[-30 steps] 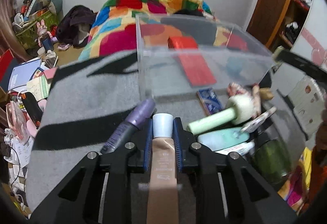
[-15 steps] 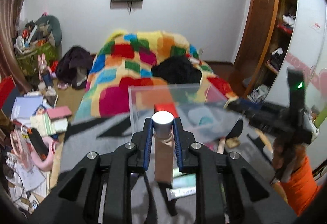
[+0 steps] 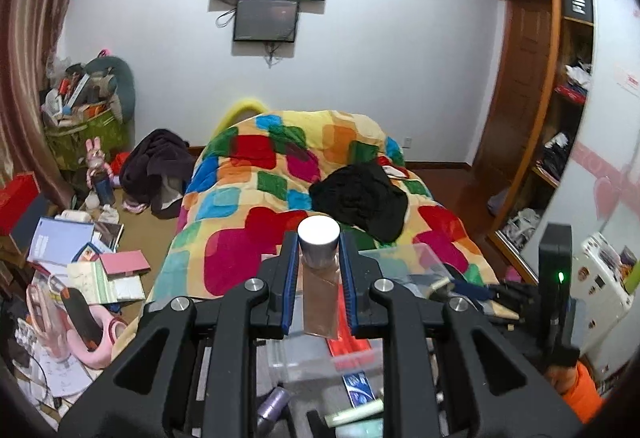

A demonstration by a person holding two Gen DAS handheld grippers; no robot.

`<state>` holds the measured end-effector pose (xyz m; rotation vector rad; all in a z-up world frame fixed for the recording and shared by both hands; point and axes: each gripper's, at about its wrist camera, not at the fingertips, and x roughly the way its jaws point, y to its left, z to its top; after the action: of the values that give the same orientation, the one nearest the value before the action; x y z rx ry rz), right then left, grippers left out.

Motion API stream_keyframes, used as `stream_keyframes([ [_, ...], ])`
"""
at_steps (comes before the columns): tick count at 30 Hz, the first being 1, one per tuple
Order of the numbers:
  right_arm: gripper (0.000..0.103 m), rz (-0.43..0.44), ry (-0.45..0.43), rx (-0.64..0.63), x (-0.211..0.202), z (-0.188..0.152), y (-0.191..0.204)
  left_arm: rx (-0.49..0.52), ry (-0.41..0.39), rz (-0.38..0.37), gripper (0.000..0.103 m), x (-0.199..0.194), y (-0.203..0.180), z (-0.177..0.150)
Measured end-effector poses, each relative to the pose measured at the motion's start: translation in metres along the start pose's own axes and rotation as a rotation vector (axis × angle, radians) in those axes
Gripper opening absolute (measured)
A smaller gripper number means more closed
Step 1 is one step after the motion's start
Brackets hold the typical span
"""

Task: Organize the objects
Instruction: 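Lower beige tube into bin with left tool while right releases box inside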

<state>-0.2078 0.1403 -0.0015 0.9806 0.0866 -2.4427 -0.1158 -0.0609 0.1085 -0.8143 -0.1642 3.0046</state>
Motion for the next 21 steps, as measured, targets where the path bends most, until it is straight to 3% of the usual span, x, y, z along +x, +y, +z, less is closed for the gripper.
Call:
stream_keyframes([
  [11,0.031,-0.002,0.116,-0.044,0.045,-0.012,0.005,-0.072,0.133,-0.006,0.020,0.063,0.021,-0.035],
  [21,0.032,0.006,0.128,-0.081,0.052,-0.007,0.015,-0.011,0.218,-0.068,0.020,0.086,-0.007,-0.056],
])
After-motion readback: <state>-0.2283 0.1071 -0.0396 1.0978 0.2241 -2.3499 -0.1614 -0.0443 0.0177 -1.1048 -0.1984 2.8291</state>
